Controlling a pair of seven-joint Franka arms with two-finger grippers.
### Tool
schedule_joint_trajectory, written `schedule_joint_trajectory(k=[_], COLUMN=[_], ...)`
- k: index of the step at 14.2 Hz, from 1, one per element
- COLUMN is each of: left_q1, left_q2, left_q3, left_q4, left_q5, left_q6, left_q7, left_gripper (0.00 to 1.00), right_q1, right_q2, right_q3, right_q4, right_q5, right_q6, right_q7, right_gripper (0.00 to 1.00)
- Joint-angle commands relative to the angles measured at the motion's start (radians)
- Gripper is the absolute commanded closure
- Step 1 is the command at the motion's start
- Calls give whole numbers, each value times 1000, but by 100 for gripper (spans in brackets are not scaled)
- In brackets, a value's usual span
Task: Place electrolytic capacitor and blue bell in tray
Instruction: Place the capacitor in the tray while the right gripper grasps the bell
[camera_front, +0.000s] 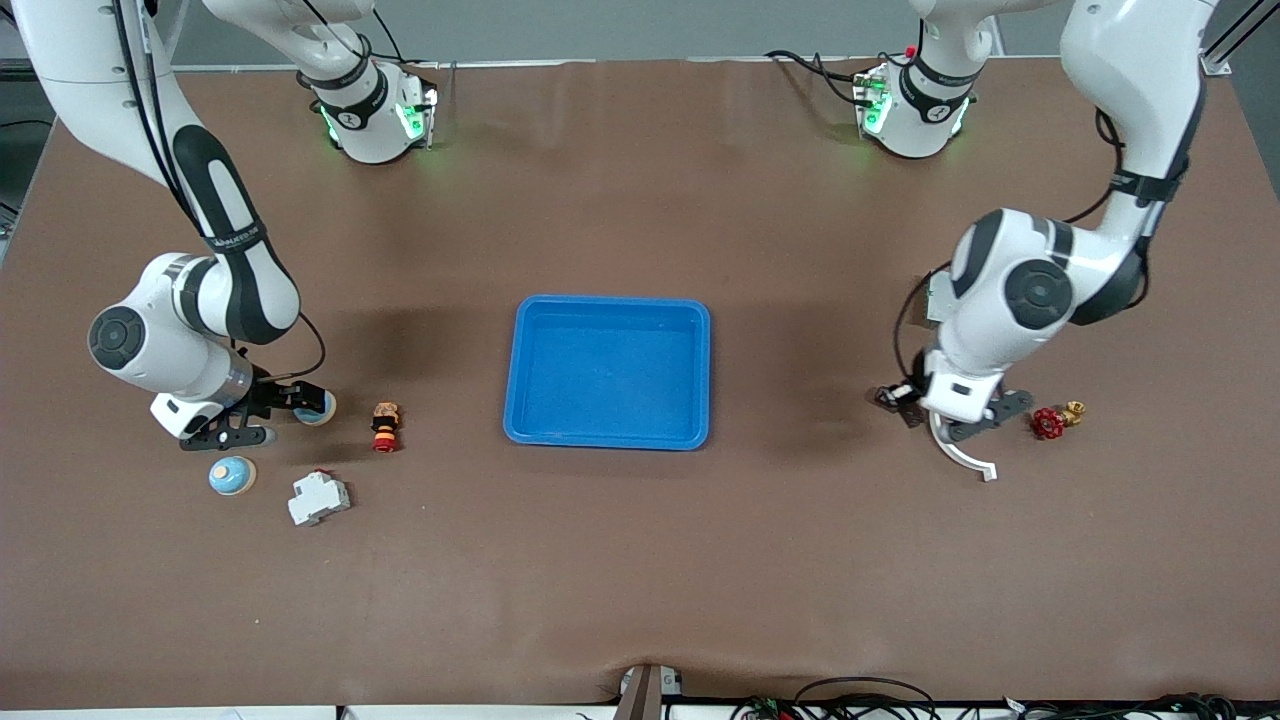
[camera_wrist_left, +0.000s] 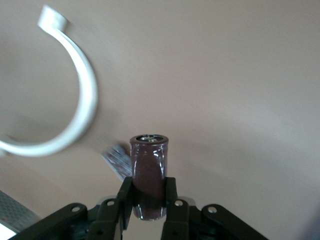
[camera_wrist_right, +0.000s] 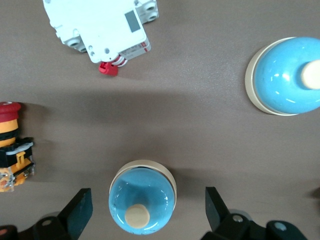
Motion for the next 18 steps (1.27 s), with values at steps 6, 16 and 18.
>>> schedule_joint_trajectory(k=[6, 16, 18], left_q1=[-273, -581, -594], left_q2=[111, 329, 346], left_q3=[-37, 52, 64], left_q4=[158, 307, 305], left_q5=[22, 48, 48], left_q6=[-6, -6, -6], left_q7=[-442, -724, -725], left_gripper=[100, 100, 100], right_q1=[10, 9, 7], right_q2=[9, 12, 8], right_q3=[19, 19, 19], right_q4=[-92, -115, -115], right_q5=[22, 22, 20], right_q6=[207, 205, 200], right_q7=[-18, -18, -18], right_gripper=[0, 0, 0])
